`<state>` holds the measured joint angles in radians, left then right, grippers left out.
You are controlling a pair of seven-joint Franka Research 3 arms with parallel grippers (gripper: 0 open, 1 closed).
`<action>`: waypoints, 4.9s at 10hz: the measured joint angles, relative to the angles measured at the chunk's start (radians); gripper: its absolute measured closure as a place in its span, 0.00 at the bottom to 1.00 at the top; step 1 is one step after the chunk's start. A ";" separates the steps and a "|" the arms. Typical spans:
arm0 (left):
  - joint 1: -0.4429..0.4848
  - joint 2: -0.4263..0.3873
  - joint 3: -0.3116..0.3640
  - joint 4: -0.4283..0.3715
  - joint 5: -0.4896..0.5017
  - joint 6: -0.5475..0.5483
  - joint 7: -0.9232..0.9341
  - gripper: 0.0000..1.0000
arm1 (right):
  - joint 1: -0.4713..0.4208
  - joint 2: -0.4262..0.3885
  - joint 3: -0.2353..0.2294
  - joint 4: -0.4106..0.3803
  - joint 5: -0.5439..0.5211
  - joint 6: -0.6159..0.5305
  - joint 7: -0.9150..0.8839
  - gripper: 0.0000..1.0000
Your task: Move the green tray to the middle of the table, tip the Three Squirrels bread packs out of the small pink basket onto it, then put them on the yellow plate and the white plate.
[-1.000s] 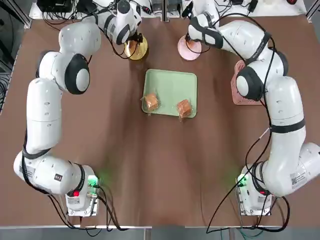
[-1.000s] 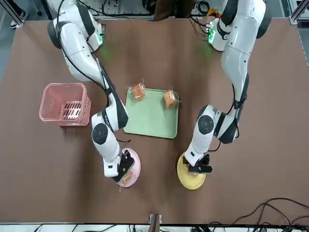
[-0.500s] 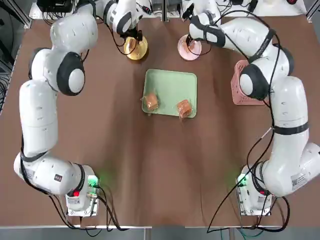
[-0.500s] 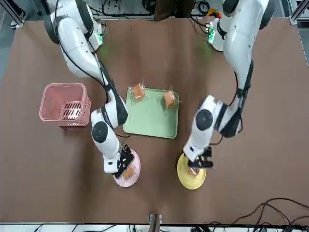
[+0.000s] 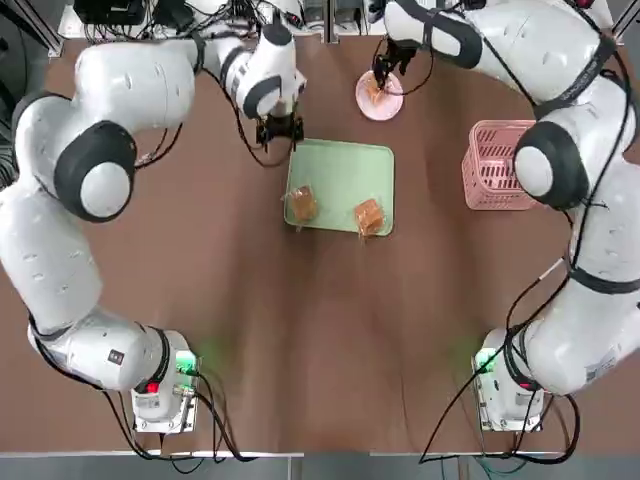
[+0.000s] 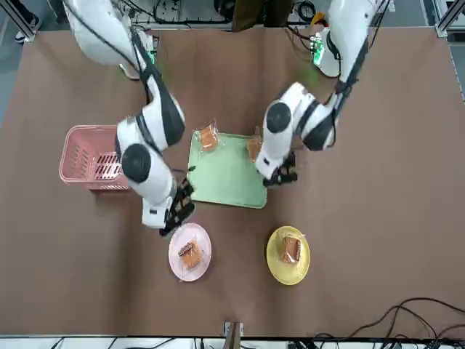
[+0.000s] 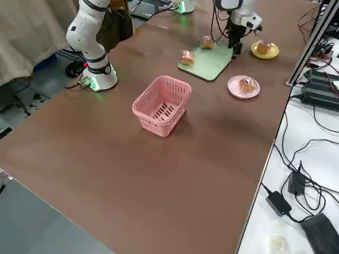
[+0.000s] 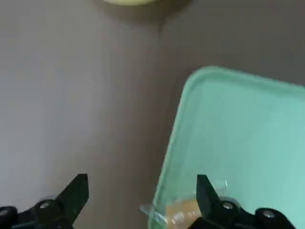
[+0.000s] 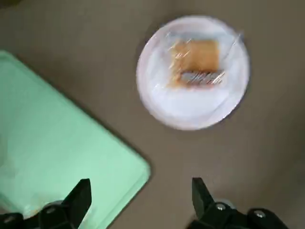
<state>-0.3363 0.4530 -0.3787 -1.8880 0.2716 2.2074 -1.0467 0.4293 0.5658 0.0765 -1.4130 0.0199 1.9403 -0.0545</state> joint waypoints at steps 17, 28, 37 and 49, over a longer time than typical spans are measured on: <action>-0.073 -0.017 -0.051 -0.237 0.149 0.307 -0.148 0.00 | 0.120 -0.082 0.187 -0.585 -0.105 0.291 0.461 0.01; -0.075 0.027 -0.046 -0.187 0.255 0.313 0.088 0.00 | 0.076 -0.093 0.193 -0.575 -0.106 0.311 0.448 0.01; -0.107 0.048 -0.052 -0.147 0.255 0.283 0.103 0.00 | 0.076 -0.073 0.220 -0.617 -0.108 0.347 0.444 0.01; -0.085 0.145 -0.042 0.010 0.255 0.132 0.108 0.44 | -0.015 -0.122 0.130 -0.474 -0.152 0.374 0.369 0.45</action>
<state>-0.4218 0.5976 -0.4212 -1.8776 0.5265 2.3397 -0.9392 0.4138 0.4438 0.2068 -1.8867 -0.1322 2.3147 0.3148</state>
